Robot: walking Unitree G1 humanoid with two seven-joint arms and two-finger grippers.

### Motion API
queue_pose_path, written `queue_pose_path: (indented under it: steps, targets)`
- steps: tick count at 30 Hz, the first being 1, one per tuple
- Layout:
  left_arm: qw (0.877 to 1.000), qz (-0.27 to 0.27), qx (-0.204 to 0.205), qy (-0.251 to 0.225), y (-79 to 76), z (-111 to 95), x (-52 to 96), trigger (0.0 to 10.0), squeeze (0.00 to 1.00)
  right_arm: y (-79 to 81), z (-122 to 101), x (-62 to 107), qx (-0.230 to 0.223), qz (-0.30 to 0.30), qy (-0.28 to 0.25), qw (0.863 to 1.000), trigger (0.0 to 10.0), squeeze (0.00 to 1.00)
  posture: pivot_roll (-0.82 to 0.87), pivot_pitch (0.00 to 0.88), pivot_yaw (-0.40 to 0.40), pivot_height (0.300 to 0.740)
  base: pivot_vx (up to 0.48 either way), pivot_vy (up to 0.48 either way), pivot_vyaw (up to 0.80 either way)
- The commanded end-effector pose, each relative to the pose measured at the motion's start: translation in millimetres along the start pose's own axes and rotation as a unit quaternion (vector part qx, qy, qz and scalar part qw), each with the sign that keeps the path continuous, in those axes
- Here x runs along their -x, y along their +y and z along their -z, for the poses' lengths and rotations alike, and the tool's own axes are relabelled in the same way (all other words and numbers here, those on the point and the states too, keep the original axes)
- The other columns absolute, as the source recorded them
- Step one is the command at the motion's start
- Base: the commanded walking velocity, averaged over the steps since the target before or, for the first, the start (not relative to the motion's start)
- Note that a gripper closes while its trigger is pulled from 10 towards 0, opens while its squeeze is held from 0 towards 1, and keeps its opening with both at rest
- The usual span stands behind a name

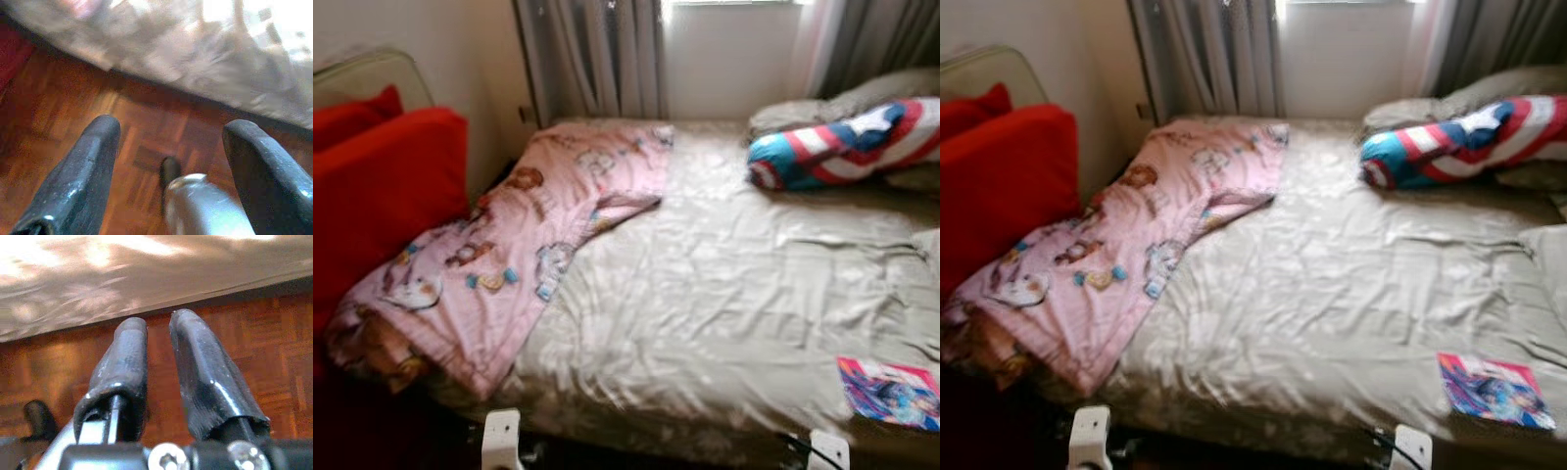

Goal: Clean up the room

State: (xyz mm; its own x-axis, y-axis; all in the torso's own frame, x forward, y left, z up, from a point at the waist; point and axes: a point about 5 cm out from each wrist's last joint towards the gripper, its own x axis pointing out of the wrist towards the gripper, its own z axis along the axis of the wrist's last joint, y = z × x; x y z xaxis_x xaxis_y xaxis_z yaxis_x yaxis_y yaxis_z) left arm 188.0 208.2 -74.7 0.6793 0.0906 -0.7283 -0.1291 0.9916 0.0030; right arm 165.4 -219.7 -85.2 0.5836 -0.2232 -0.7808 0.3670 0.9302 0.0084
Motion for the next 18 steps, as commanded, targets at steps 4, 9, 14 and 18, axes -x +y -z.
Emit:
queue_pose_path:
  steps: [4, 9, 14, 18]
  targets:
    - [1.0, -0.001, -0.003, 0.012, -0.1, 4.4, 0.7, 10.0, 0.0, -1.6, 0.3, 0.2, -0.002, 0.003, 0.0, 1.0, 10.0, 0.0, -0.08, 0.032, 0.022, 0.74, 0.0, 0.415, 0.0]
    - [1.0, -0.001, -0.003, 0.012, -0.1, 4.5, 0.7, 10.0, 0.0, -1.6, 0.1, 0.1, -0.003, 0.004, 0.0, 1.0, 10.0, 0.0, -0.08, 0.034, 0.023, 0.74, 0.0, 0.415, 0.0]
    - [1.0, -0.001, -0.003, 0.012, -0.1, 4.3, 0.7, 10.0, 0.0, -1.1, -0.5, -0.1, -0.003, 0.003, -0.001, 1.0, 10.0, 0.0, -0.07, 0.038, 0.024, 0.74, 0.0, 0.414, 0.0]
    - [1.0, -0.002, -0.003, 0.012, 0.2, 4.1, 0.6, 10.0, 0.0, -0.4, -0.8, -0.2, -0.003, 0.002, -0.001, 1.0, 10.0, 0.0, -0.07, 0.038, 0.025, 0.74, 0.0, 0.416, 0.0]
